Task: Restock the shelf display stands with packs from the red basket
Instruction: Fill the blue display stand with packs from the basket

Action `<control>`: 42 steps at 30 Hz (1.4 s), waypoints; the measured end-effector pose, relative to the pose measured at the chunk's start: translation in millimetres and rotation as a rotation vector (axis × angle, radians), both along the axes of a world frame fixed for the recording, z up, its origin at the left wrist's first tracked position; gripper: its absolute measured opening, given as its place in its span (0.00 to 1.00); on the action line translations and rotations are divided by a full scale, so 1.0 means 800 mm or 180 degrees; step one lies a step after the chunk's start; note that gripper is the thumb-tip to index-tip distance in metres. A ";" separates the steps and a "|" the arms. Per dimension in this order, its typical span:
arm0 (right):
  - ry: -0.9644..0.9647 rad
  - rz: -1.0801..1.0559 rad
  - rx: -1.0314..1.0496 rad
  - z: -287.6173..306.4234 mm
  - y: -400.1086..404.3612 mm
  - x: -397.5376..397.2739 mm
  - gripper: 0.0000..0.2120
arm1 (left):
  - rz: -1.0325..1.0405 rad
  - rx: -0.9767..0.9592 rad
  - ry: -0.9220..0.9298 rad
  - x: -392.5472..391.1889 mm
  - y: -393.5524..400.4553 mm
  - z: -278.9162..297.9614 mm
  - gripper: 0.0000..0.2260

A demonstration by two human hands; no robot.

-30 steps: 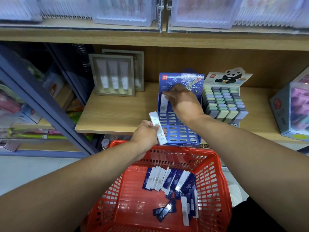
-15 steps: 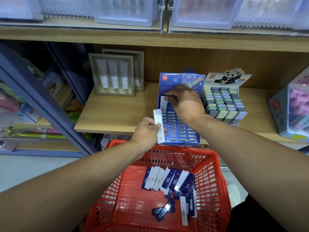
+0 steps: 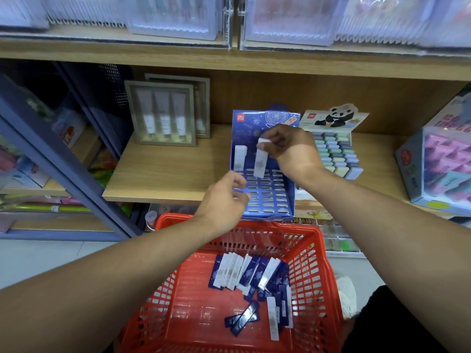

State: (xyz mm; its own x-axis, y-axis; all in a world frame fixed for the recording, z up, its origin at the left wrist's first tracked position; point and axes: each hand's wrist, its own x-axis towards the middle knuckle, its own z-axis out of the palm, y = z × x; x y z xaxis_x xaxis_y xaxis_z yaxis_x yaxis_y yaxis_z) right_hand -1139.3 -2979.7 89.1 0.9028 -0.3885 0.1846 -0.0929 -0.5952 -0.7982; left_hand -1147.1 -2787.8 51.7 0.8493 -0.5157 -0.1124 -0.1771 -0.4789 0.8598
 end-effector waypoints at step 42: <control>0.0919 -0.0141 -0.1684 0.009 0.018 0.013 0.09 | -0.1933 0.2083 -0.1350 -0.025 0.017 -0.021 0.38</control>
